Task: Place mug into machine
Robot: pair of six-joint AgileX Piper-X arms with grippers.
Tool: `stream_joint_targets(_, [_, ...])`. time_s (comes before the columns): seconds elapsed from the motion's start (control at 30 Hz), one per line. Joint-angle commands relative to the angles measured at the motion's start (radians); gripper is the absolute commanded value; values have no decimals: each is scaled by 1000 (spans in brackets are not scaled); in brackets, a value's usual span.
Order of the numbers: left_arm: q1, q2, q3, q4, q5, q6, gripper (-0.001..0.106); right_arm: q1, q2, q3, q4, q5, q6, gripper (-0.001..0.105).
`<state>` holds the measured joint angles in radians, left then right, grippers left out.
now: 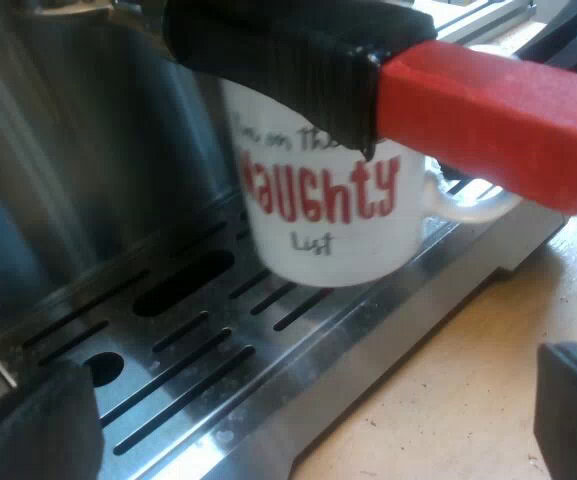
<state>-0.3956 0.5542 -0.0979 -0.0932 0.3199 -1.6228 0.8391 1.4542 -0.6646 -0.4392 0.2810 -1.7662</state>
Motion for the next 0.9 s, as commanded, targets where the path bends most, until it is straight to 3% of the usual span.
stream_joint_targets(0.03, [-6,-2,-4,-17,-9,-2,89,-1,6,-24,-83,3,-4,0])
stream_joint_targets(0.43, [-6,-2,-4,-17,-9,-2,89,-1,71,-39,-101,3,-4,1])
stream_joint_targets(0.57, [-6,-2,-4,-17,-9,-2,89,-1,76,-39,-100,5,-4,16])
stream_joint_targets(0.63, [-6,-2,-4,-17,-9,-2,89,-1,76,-39,-100,5,-4,28])
stream_joint_targets(0.7, [-6,-2,-4,-17,-9,-2,89,3,76,-39,-100,5,-4,57])
stream_joint_targets(0.77, [-6,-2,-4,-17,-9,-5,89,10,63,-39,-100,8,-2,65])
stream_joint_targets(0.9, [-6,-2,-4,-15,-9,-19,89,30,36,-39,-68,33,-2,66])
